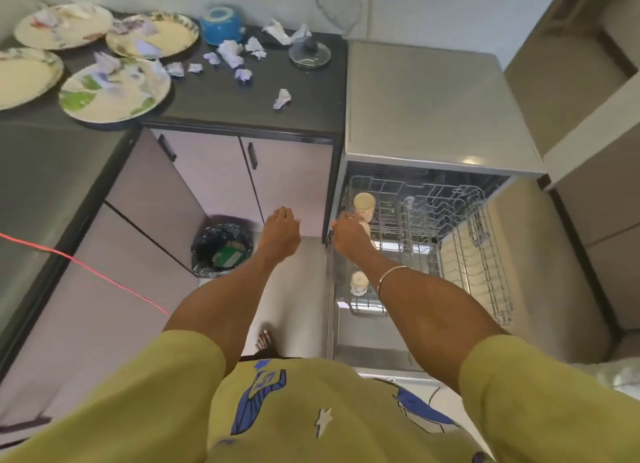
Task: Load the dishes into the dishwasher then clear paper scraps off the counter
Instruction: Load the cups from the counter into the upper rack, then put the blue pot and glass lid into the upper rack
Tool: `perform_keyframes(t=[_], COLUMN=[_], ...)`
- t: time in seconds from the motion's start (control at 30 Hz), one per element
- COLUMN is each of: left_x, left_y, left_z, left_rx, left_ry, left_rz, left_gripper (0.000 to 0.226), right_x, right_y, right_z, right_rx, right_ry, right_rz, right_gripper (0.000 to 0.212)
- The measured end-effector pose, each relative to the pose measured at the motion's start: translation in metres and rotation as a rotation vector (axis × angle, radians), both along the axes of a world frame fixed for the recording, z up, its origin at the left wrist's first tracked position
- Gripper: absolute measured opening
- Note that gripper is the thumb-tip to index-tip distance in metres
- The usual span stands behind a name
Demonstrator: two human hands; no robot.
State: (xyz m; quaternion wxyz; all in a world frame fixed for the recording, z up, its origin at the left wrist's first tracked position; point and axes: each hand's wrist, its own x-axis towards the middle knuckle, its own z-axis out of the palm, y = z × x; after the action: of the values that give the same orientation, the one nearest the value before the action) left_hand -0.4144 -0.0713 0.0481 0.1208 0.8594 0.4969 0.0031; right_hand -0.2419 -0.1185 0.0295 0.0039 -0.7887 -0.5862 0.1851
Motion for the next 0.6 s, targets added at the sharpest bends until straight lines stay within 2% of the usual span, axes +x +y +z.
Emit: perform_keyframes(t=[0.27, 0.43, 0.6], left_x=[-0.07, -0.116, -0.159], left_y=[0.069, 0.122, 0.173], left_z=[0.005, 0.017, 0.029], left_rx=[0.017, 0.006, 0.002], left_ry=[0.003, -0.027, -0.075], left_rz=[0.083, 0.128, 0.196], left_gripper=[0.03, 0.03, 0.033], right_x=[-0.052, -0.091, -0.13], right_y=[0.084, 0.144, 0.19], right_z=[0.014, 0.03, 0.046], right_rx=[0.043, 0.093, 0.227], right_ry=[-0.047, 0.005, 0.096], right_rz=[0.12, 0.118, 0.071], right_gripper=[0.038, 0.036, 0.033])
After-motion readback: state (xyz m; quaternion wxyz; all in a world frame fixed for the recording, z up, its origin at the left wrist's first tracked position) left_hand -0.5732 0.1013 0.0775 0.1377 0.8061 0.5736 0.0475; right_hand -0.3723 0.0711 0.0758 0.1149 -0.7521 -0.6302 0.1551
